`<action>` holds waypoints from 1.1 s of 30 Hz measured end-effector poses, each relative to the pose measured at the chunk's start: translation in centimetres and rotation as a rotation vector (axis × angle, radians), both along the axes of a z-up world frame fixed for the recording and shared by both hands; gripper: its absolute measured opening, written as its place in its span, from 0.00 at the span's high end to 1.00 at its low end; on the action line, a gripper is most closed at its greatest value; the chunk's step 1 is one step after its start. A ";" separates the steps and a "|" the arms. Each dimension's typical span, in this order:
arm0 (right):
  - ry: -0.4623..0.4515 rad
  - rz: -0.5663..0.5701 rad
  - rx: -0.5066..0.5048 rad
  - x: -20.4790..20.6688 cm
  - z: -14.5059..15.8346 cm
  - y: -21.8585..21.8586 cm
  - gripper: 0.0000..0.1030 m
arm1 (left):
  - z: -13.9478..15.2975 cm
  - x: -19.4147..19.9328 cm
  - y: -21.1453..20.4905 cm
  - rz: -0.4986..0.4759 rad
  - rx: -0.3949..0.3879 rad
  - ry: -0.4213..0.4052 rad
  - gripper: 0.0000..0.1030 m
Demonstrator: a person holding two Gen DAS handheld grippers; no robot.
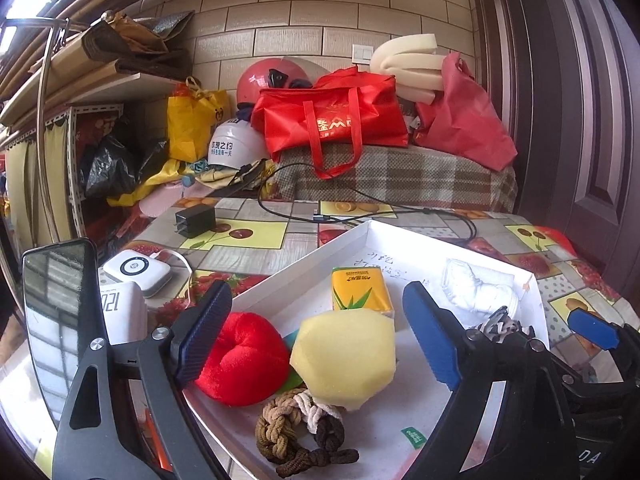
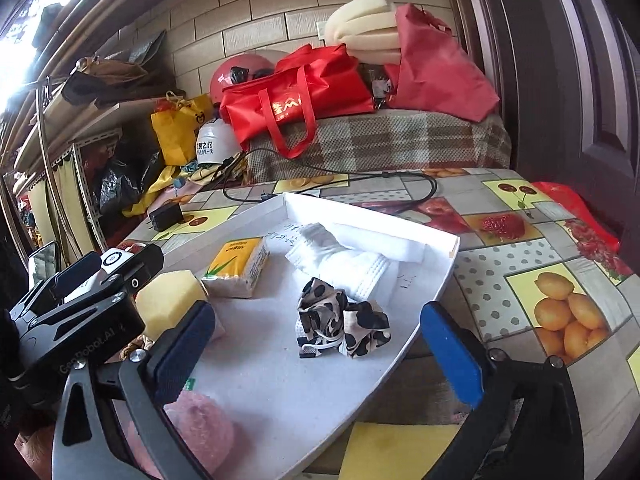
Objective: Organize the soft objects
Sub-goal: 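Withdraw both open tools from the box toward the items left on the table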
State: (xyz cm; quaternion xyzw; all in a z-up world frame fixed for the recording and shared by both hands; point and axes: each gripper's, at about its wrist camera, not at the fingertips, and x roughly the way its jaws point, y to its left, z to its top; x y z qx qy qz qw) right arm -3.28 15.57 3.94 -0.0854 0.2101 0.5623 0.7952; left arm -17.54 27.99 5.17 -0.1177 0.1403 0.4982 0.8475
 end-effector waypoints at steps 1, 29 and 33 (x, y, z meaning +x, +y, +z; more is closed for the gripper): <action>-0.009 0.000 0.015 -0.2 0.1 -0.2 0.00 | 0.1 -0.1 -0.2 -0.001 0.008 -0.003 0.14; 0.122 -0.291 -0.141 12.5 -1.3 -8.2 0.00 | 0.8 2.5 -7.7 -0.241 0.055 0.016 0.14; 0.065 -0.262 -0.217 11.9 -1.6 -5.1 0.00 | 0.8 2.5 -8.1 -0.247 0.068 0.019 0.14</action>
